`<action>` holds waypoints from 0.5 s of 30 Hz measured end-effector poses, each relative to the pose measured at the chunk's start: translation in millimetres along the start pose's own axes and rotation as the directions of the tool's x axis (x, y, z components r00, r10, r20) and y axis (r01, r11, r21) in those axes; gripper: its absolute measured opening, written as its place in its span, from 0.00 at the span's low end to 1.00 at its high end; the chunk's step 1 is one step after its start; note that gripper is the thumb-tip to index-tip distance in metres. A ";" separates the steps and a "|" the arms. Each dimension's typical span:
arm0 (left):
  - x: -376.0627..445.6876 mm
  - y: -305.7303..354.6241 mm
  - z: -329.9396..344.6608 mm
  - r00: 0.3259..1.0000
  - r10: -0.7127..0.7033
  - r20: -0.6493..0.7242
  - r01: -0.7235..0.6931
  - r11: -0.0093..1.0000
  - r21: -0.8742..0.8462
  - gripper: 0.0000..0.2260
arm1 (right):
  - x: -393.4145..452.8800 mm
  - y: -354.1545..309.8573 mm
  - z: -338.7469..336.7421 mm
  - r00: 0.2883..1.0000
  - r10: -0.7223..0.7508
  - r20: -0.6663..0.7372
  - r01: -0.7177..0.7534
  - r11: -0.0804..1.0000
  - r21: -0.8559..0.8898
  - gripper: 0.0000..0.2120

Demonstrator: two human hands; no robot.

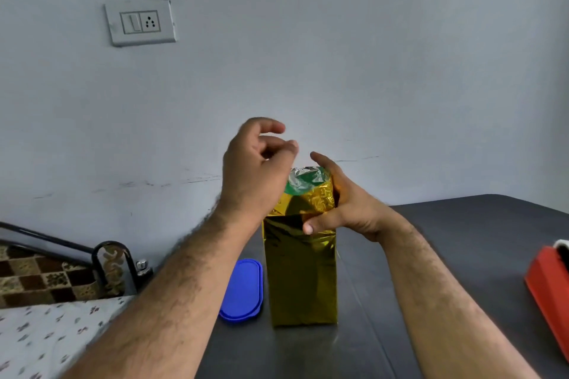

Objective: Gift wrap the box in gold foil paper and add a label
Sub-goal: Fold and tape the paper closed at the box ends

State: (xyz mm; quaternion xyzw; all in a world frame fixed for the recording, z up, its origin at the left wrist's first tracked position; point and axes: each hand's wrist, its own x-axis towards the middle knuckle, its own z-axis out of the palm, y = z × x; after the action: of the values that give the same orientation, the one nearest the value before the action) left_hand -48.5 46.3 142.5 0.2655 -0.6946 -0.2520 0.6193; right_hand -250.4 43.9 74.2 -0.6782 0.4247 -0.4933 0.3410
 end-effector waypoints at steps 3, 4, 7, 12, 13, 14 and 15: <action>-12.0 -17.6 -20.6 0.998 -0.050 -0.047 0.049 0.999 -0.021 0.16 | -1.9 -1.1 -3.6 0.999 -0.004 -0.045 0.006 0.999 0.047 0.61; -16.7 -23.7 -26.7 0.997 -0.071 -0.004 0.071 0.997 0.020 0.19 | -1.6 -2.2 -5.0 0.998 -0.013 -0.062 0.017 0.998 0.065 0.59; -21.5 -28.6 -36.1 0.974 -0.068 0.218 0.033 0.986 0.162 0.25 | -0.7 -9.0 -5.1 0.989 -0.043 -0.145 0.058 0.993 0.105 0.51; -8.1 -19.3 -29.4 0.926 -0.026 0.376 -0.123 0.922 0.368 0.26 | 1.3 -16.1 4.8 0.954 -0.071 -0.292 0.072 0.997 -0.007 0.48; -6.8 -19.5 -28.0 0.931 -0.019 0.364 -0.131 0.914 0.385 0.24 | 0.6 -15.9 5.8 0.953 -0.062 -0.296 0.061 0.998 -0.013 0.49; -4.9 -20.5 -27.2 0.936 -0.012 0.351 -0.137 0.908 0.396 0.24 | 0.8 -15.3 4.5 0.953 -0.050 -0.298 0.055 0.998 0.008 0.49; -4.3 -22.3 -26.7 0.938 -0.011 0.348 -0.138 0.906 0.401 0.23 | 0.1 -14.5 2.2 0.952 -0.033 -0.304 0.055 0.996 0.065 0.46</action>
State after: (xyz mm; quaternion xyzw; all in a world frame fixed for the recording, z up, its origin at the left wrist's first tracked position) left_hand -20.3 32.3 127.1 0.3213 -0.8375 -0.1188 0.4257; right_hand -244.8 49.8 86.4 -0.5910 0.4386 -0.6141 0.2852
